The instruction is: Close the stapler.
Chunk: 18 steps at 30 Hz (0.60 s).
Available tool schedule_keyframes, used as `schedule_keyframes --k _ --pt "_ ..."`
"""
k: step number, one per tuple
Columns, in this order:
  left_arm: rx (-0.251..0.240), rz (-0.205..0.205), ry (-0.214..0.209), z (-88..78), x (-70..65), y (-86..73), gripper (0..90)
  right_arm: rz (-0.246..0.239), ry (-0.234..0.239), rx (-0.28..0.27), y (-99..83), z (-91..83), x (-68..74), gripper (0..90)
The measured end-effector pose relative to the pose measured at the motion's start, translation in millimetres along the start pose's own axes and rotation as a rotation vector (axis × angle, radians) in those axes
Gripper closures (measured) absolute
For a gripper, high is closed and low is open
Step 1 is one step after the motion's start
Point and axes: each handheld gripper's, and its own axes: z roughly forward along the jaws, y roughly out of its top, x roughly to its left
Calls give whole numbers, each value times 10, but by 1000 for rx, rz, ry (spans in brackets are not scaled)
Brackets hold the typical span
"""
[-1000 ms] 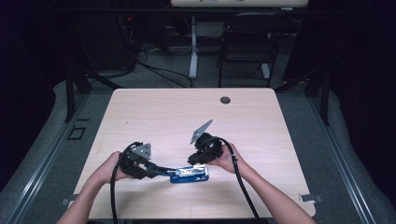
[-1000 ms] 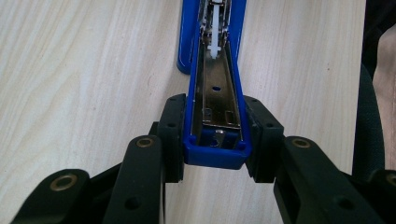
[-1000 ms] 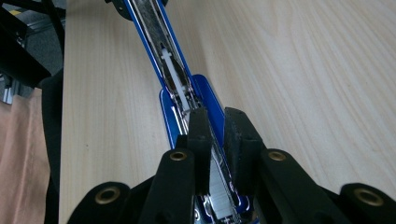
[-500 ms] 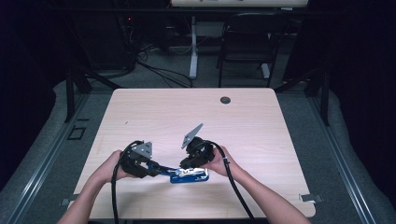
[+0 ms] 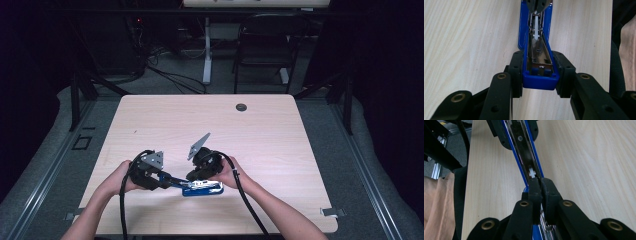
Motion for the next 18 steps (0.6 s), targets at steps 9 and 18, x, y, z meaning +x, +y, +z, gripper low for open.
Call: schedule_keyframes --k 9,18 --pt "-12 -7 -3 0 5 -5 644 -9 19 -2 74 112 6 870" --pt "-10 -14 2 -1 -8 -3 643 -2 26 0 90 195 19 870"
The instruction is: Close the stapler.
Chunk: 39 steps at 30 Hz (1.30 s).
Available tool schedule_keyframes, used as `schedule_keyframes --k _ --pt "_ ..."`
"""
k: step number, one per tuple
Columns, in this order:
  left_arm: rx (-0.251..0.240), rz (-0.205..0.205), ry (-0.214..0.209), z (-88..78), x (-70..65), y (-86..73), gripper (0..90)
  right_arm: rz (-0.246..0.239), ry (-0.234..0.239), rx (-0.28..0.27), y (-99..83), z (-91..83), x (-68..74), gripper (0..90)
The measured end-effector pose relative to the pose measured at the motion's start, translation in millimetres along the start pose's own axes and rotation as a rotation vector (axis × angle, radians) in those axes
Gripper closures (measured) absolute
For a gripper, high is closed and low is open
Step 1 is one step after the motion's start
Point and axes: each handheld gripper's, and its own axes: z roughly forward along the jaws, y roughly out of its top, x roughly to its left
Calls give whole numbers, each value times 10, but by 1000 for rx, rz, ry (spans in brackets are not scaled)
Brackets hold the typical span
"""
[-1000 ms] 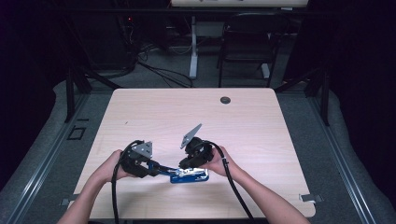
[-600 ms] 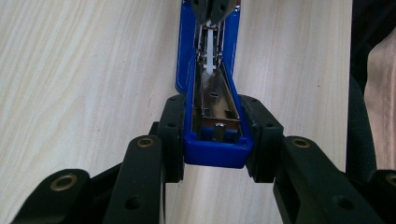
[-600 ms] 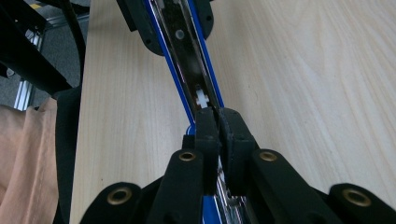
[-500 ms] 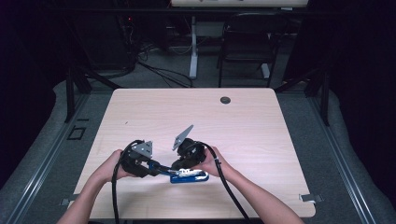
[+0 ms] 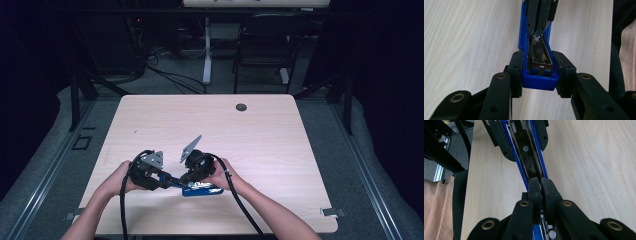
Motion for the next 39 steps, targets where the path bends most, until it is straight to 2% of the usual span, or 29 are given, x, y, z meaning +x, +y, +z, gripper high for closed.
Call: schedule_keyframes --k 10,13,14,19,24,27,34,35,39 --pt "-6 -14 -9 -4 8 -21 633 10 2 -5 4 33 -3 870" --pt "-6 -22 -17 -19 11 -38 599 7 -6 -3 4 4 -28 871" --pt "-6 -28 -7 -21 5 -51 596 12 1 -4 0 -7 -35 872" --pt "-15 -36 -7 -13 1 -61 608 13 -1 -11 -19 -50 -38 873" --pt "-29 -24 10 65 -20 -38 665 18 0 -14 -30 -79 -37 873" --pt "-57 -22 9 143 -30 -13 682 19 -5 -13 -51 -121 -41 873" --pt "-76 -24 22 240 -54 78 664 30 -17 -19 -113 -206 -45 875" --pt "-96 -26 13 267 -57 105 662 34 -16 -23 -125 -217 -48 874" --pt "-110 -29 17 289 -63 134 654 41 -25 -20 -163 -259 -52 875"
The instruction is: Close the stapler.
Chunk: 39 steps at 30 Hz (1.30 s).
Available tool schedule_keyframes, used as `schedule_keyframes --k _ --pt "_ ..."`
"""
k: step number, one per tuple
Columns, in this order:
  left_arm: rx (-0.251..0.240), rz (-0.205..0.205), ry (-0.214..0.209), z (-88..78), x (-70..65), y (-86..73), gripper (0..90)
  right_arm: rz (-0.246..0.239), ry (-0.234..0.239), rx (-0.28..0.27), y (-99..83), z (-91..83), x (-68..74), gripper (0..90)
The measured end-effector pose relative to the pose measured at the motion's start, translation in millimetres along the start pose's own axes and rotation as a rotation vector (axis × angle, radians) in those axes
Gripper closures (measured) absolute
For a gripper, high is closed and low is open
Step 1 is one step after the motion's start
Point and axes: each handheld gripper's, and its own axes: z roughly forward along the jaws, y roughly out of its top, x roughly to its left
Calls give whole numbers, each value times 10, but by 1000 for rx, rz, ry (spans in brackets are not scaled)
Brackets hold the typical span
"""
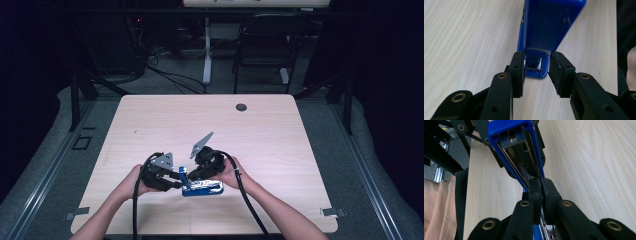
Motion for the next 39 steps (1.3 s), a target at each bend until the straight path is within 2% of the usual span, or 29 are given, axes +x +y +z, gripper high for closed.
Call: schedule_keyframes --k 5,14,22,34,36,37,39 --pt "-9 9 9 84 -17 37 640 0 -1 -2 -16 -12 4 876" --pt "-22 32 -3 119 -7 66 652 20 -5 -14 -53 -91 -7 873" --pt "9 65 -4 198 -6 178 659 48 -25 -3 -183 -240 -42 867" --pt "36 82 8 259 -28 248 662 96 -55 0 -351 -413 -83 862" --pt "58 89 18 257 -33 265 662 103 -61 -7 -373 -441 -84 861" --pt "44 89 6 275 -28 264 663 108 -63 -6 -384 -455 -85 860" --pt "54 94 13 293 -39 281 663 118 -69 2 -428 -491 -95 854"
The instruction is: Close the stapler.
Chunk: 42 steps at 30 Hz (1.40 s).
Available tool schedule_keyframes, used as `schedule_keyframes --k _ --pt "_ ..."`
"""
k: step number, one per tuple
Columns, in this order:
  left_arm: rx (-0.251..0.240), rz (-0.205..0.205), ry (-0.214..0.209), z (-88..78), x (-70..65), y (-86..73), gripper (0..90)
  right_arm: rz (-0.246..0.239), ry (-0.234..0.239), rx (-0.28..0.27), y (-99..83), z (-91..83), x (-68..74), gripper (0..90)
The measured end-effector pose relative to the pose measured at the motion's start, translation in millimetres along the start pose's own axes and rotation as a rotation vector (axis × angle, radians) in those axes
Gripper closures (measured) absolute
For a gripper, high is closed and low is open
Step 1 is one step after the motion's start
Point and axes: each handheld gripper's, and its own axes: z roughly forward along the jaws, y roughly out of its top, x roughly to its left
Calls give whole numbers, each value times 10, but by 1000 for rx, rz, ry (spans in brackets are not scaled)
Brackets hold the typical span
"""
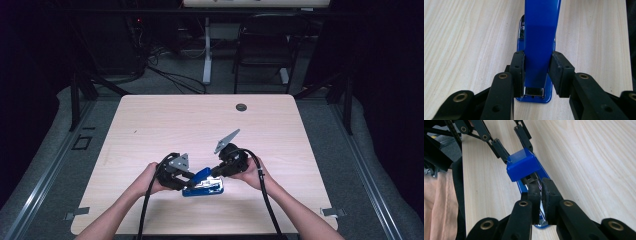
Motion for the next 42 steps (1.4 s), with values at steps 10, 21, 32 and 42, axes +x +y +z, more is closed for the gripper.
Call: schedule_keyframes --k 10,21,32,42 --pt "22 12 -9 95 9 57 664 58 -20 -3 -175 -125 -97 793" --pt "59 22 -6 179 5 104 666 112 -36 -40 -166 -184 -128 586" --pt "55 1 -18 194 18 100 657 139 -95 17 -154 -25 -132 535" --pt "48 -77 -3 113 72 2 378 166 -97 35 -173 17 -136 509"
